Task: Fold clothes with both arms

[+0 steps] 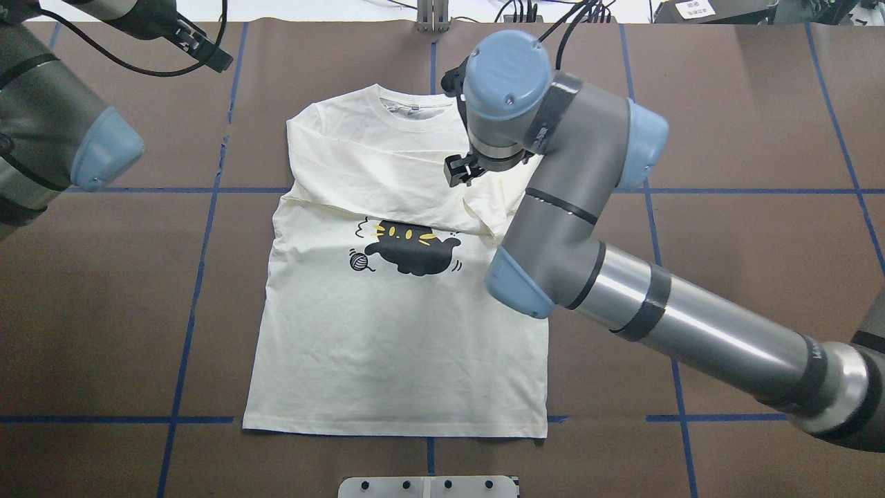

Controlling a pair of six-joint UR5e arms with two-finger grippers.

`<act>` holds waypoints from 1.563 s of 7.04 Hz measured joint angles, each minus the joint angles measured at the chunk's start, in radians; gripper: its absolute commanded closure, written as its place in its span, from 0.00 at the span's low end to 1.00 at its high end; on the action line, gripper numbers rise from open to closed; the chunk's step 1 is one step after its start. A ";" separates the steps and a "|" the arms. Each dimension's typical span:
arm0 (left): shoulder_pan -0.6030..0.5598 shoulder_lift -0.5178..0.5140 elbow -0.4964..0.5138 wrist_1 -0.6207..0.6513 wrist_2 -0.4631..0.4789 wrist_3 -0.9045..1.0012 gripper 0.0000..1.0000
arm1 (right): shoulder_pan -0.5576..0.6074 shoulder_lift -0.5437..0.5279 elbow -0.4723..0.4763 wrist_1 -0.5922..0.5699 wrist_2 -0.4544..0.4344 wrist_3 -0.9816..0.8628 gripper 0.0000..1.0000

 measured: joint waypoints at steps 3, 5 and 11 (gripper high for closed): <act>-0.006 0.014 -0.008 0.000 -0.008 -0.001 0.00 | -0.076 0.131 -0.252 0.029 -0.142 0.040 0.20; -0.006 0.015 -0.008 0.000 -0.007 -0.005 0.00 | -0.089 0.119 -0.288 0.045 -0.195 -0.019 0.20; -0.004 0.015 -0.007 0.000 -0.007 -0.011 0.00 | -0.111 0.088 -0.293 0.047 -0.245 -0.055 0.22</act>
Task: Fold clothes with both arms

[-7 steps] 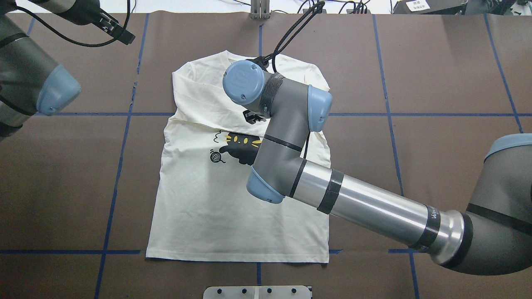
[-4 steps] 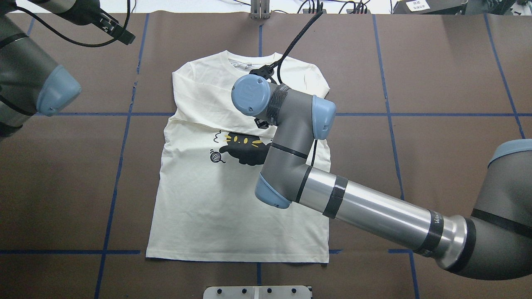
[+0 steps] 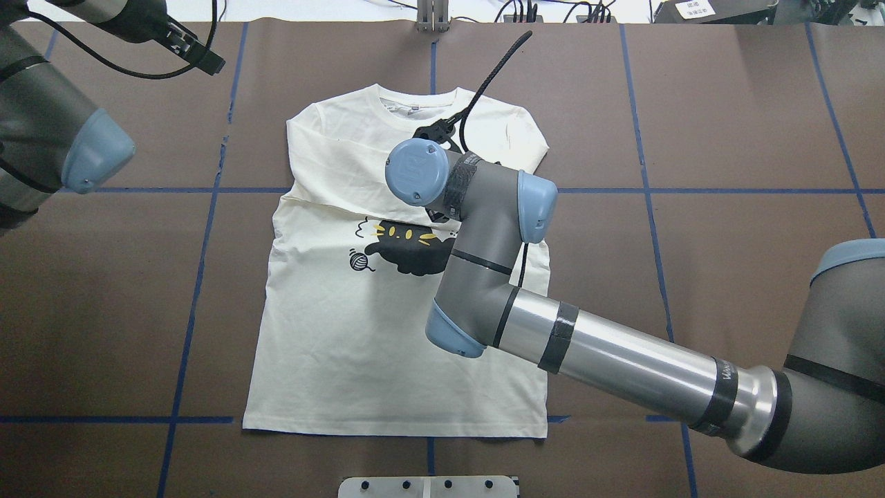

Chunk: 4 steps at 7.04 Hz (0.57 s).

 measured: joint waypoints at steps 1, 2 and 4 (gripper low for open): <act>0.000 0.000 0.000 -0.001 0.000 0.000 0.00 | 0.000 -0.006 0.000 -0.002 -0.010 -0.015 0.22; 0.000 0.001 0.000 -0.001 0.000 0.000 0.00 | 0.005 -0.014 0.001 -0.005 -0.021 -0.032 0.22; 0.001 0.001 0.000 -0.002 0.000 -0.011 0.00 | 0.042 -0.047 0.008 -0.007 -0.029 -0.091 0.22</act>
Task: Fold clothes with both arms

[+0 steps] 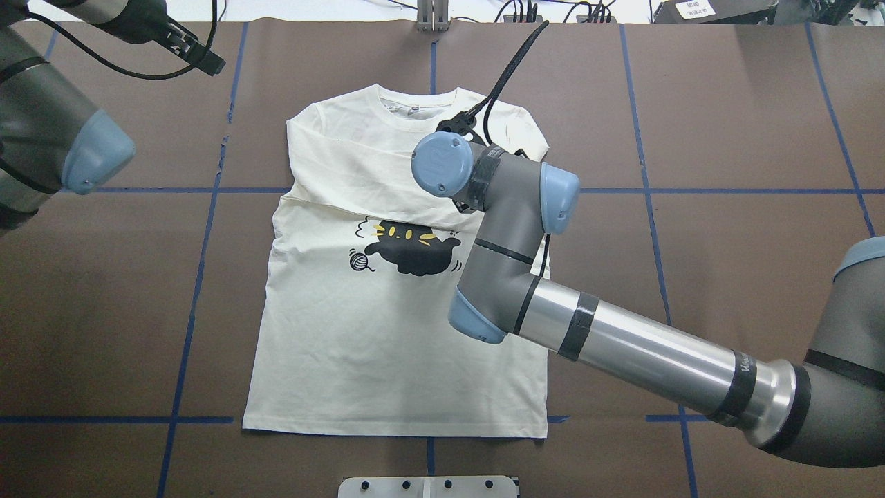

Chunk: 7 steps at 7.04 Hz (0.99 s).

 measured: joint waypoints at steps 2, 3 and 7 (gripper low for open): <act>0.002 0.000 -0.001 -0.001 0.000 -0.036 0.00 | 0.058 -0.069 0.060 0.001 0.004 -0.087 0.17; 0.003 0.000 -0.002 -0.001 0.000 -0.044 0.00 | 0.080 -0.114 0.121 0.003 0.013 -0.118 0.02; 0.050 0.084 -0.045 -0.070 0.003 -0.177 0.00 | 0.123 -0.176 0.444 0.021 0.302 0.153 0.01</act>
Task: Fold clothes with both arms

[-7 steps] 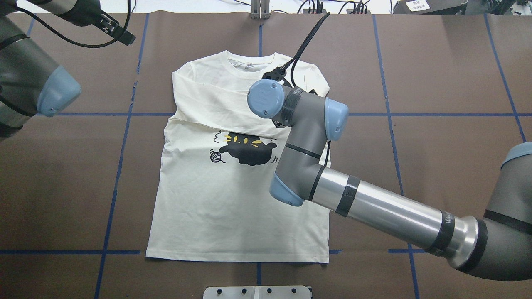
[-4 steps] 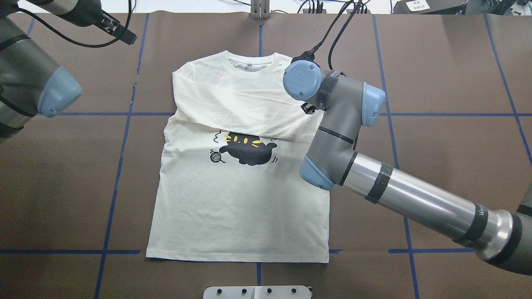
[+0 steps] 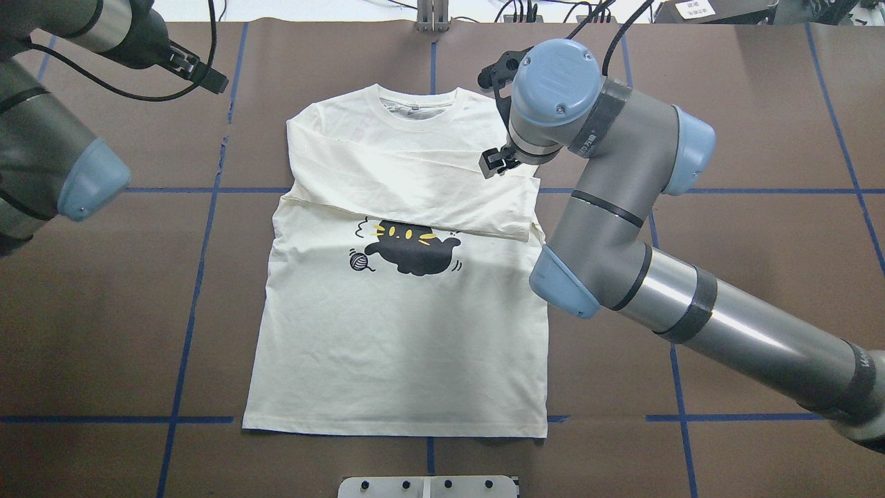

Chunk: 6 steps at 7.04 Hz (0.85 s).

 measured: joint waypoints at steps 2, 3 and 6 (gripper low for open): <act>0.084 0.131 -0.110 -0.101 0.021 -0.249 0.00 | -0.042 -0.107 0.215 0.005 0.082 0.273 0.01; 0.148 0.203 -0.190 -0.128 0.061 -0.377 0.00 | -0.108 -0.181 0.317 0.006 0.055 0.434 0.00; 0.389 0.358 -0.368 -0.144 0.216 -0.685 0.00 | -0.404 -0.358 0.469 0.121 -0.229 0.811 0.02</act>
